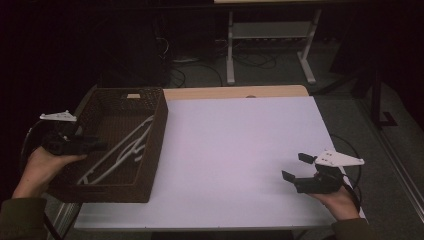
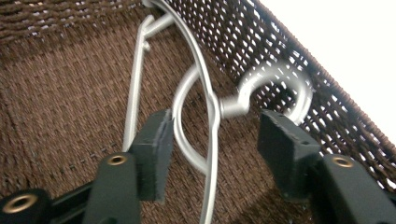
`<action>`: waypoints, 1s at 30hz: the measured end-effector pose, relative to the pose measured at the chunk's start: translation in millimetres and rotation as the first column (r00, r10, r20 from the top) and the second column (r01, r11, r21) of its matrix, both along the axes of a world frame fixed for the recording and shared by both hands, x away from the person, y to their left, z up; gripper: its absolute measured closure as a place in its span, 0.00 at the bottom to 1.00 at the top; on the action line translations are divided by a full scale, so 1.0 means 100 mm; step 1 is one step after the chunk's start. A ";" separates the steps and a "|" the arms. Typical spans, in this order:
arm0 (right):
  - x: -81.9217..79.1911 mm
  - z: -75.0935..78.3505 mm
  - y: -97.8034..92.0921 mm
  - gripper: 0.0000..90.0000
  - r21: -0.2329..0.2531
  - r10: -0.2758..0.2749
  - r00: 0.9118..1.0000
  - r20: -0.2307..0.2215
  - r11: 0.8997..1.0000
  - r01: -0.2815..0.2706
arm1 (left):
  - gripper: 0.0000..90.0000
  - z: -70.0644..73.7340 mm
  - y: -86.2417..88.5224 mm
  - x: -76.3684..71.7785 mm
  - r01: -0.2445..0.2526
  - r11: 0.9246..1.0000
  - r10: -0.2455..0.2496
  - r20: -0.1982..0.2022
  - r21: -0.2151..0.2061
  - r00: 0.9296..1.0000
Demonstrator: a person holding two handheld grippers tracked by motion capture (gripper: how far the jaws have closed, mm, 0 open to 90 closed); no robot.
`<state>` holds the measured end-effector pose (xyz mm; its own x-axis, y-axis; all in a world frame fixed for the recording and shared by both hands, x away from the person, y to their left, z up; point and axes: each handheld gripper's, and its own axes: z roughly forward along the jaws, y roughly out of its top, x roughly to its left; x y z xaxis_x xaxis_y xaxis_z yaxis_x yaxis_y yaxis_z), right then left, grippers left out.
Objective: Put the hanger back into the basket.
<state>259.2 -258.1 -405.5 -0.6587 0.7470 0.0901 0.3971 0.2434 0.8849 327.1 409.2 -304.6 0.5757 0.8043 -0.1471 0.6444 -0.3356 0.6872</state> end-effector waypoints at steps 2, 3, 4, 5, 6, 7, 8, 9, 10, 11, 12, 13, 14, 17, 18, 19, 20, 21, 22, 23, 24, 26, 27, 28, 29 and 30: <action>0.00 0.00 0.00 0.14 -0.001 0.001 1.000 0.003 1.000 -0.001 | 0.44 0.03 -0.01 -0.01 -0.008 1.000 0.008 0.020 -0.015 1.000; 0.00 0.00 0.00 0.14 -0.001 0.002 1.000 0.004 1.000 -0.002 | 0.42 0.04 -0.02 -0.02 -0.003 1.000 0.004 0.032 -0.024 0.999; 0.00 0.01 0.00 0.14 0.001 0.000 1.000 0.001 1.000 0.000 | 0.41 0.06 -0.03 -0.03 -0.004 0.999 0.005 0.044 -0.034 0.999; -0.01 0.01 0.00 0.14 0.003 -0.002 1.000 0.001 1.000 0.002 | 0.39 0.07 -0.04 -0.03 -0.001 0.999 0.003 0.055 -0.034 0.998; 0.00 0.02 -0.01 0.14 0.005 -0.004 1.000 0.006 1.000 0.004 | 0.34 0.09 -0.06 -0.04 -0.003 0.999 0.005 0.065 -0.035 0.998; 0.00 0.02 -0.01 0.14 0.005 -0.004 1.000 0.006 1.000 0.004 | 0.34 0.10 -0.08 -0.05 -0.003 0.999 0.006 0.073 -0.032 0.997; 0.00 0.03 0.00 0.14 0.009 -0.005 1.000 0.003 1.000 0.005 | 0.32 0.11 -0.10 -0.06 -0.005 0.999 0.007 0.083 -0.033 0.997; 0.01 0.03 -0.01 0.14 0.008 -0.003 1.000 0.007 1.000 0.003 | 0.29 0.13 -0.12 -0.06 -0.005 0.999 0.008 0.093 -0.035 0.996; 0.01 0.04 0.00 0.14 0.011 -0.003 1.000 0.007 1.000 0.003 | 0.27 0.14 -0.14 -0.07 -0.004 0.999 0.008 0.100 -0.038 0.995; 0.02 0.05 0.00 0.13 0.014 -0.002 1.000 0.013 1.000 0.002 | 0.24 0.15 -0.17 -0.08 -0.005 0.999 0.009 0.110 -0.039 0.994; 0.02 0.06 0.00 0.13 0.016 -0.004 1.000 0.008 1.000 0.004 | 0.22 0.17 -0.19 -0.08 -0.003 0.999 0.008 0.117 -0.038 0.993; 0.03 0.07 0.00 0.13 0.016 -0.001 1.000 0.014 1.000 0.001 | 0.20 0.18 -0.22 -0.09 0.000 0.999 0.006 0.125 -0.043 0.992; 0.05 0.10 0.02 0.12 0.019 -0.001 1.000 0.018 1.000 0.000 | 0.17 0.21 -0.28 -0.11 0.006 0.999 0.001 0.140 -0.052 0.990; 0.06 0.13 0.03 0.12 0.022 0.003 1.000 0.028 1.000 -0.003 | 0.15 0.24 -0.34 -0.13 0.016 0.998 -0.005 0.163 -0.065 0.987; 0.07 0.16 0.04 0.11 0.028 0.001 1.000 0.030 1.000 -0.002 | 0.15 0.25 -0.38 -0.14 0.020 0.997 -0.007 0.174 -0.072 0.985; 0.07 0.18 0.05 0.11 0.033 0.003 0.999 0.033 0.999 -0.005 | 0.15 0.25 -0.41 -0.15 0.026 0.997 -0.012 0.184 -0.074 0.983; 0.09 0.23 0.07 0.11 0.040 0.006 0.999 0.048 0.999 -0.008 | 0.15 0.26 -0.48 -0.17 0.037 0.996 -0.019 0.204 -0.085 0.979; 0.09 0.26 0.07 0.11 0.044 0.008 0.999 0.051 0.999 -0.010 | 0.15 0.27 -0.52 -0.18 0.042 0.995 -0.022 0.214 -0.090 0.977; 0.10 0.29 0.08 0.11 0.052 0.007 0.998 0.055 0.999 -0.010 | 0.15 0.27 -0.52 -0.18 0.042 0.995 -0.022 0.214 -0.090 0.977; 0.10 0.29 0.08 0.11 0.052 0.007 0.998 0.055 0.999 -0.010 | 0.15 0.27 -0.56 -0.19 0.049 0.994 -0.026 0.222 -0.100 0.975; 0.11 0.31 0.09 0.11 0.059 0.009 0.998 0.060 0.998 -0.013 | 0.15 0.27 -0.61 -0.20 0.053 0.992 -0.026 0.232 -0.112 0.972; 0.13 0.39 0.12 0.10 0.071 0.012 0.997 0.070 0.997 -0.017 | 0.15 0.28 -0.68 -0.21 0.067 0.989 -0.032 0.256 -0.132 0.966; 0.13 0.39 0.12 0.10 0.071 0.012 0.997 0.070 0.997 -0.017 | 0.15 0.28 -0.72 -0.22 0.073 0.988 -0.034 0.264 -0.139 0.964; 0.15 0.44 0.15 0.10 0.079 0.018 0.996 0.087 0.997 -0.025 | 0.15 0.27 -0.80 -0.23 0.089 0.983 -0.039 0.288 -0.163 0.957; 0.15 0.44 0.15 0.10 0.079 0.018 0.996 0.087 0.997 -0.025 | 0.15 0.27 -0.80 -0.23 0.089 0.983 -0.039 0.288 -0.163 0.957; 0.18 0.49 0.18 0.08 0.084 0.021 0.995 0.093 0.996 -0.029 | 0.15 0.27 -0.84 -0.24 0.097 0.979 -0.040 0.298 -0.178 0.954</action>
<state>276.8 -240.1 -356.1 -0.6854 0.7225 0.0907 0.3074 0.1741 0.9355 303.1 324.8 -277.3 0.6689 0.7353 -0.1095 0.3869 -0.2185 0.8959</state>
